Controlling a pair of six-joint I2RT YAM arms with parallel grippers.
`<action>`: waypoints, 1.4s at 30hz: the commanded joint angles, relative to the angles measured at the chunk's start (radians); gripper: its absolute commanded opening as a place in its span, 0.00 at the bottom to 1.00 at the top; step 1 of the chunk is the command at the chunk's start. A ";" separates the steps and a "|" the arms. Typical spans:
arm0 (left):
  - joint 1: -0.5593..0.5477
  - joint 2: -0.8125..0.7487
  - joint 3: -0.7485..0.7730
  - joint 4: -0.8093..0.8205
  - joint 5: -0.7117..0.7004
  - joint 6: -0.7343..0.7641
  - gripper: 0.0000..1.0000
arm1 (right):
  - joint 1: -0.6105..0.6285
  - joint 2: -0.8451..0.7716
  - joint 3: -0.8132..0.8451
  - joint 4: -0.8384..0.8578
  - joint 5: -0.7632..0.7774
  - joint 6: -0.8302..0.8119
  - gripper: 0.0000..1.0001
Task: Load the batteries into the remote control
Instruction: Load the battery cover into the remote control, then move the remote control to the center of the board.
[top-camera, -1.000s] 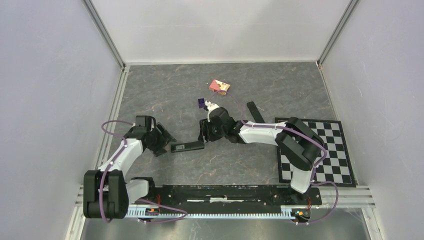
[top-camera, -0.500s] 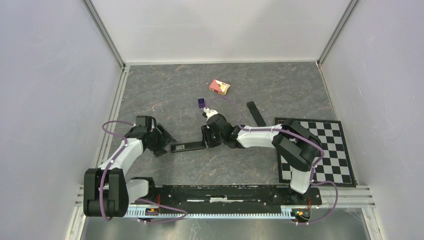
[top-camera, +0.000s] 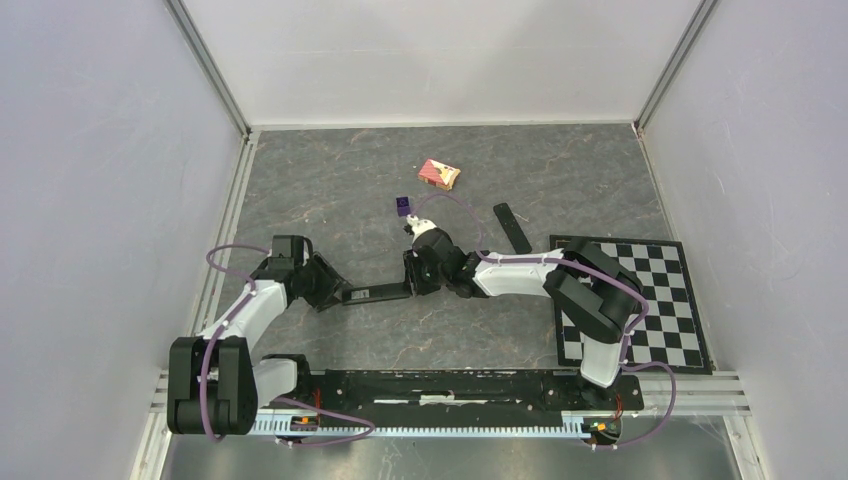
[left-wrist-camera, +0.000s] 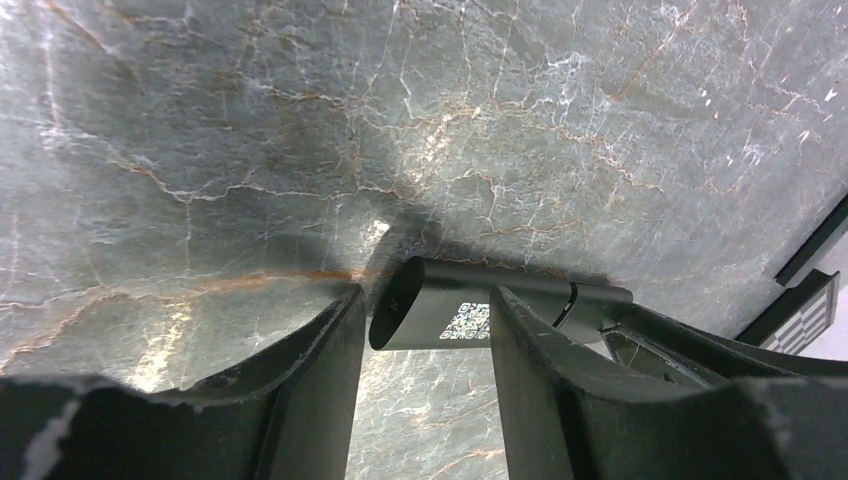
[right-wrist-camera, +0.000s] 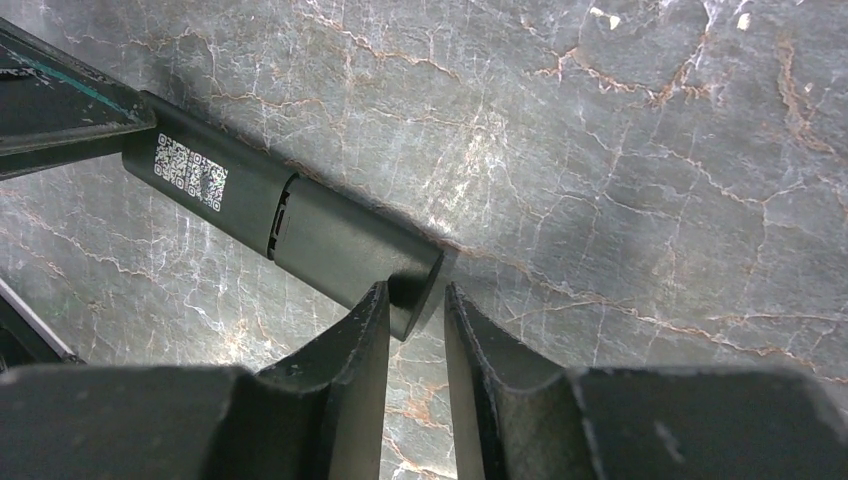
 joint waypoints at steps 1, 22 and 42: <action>0.004 0.003 -0.032 0.033 0.038 -0.011 0.53 | 0.010 0.021 -0.019 0.007 -0.005 0.038 0.30; -0.005 -0.009 -0.016 0.056 0.092 -0.045 0.41 | 0.036 0.031 0.014 0.089 -0.030 0.069 0.29; 0.004 -0.163 0.435 -0.359 -0.233 0.133 1.00 | 0.022 -0.018 0.156 -0.051 -0.392 -1.031 0.98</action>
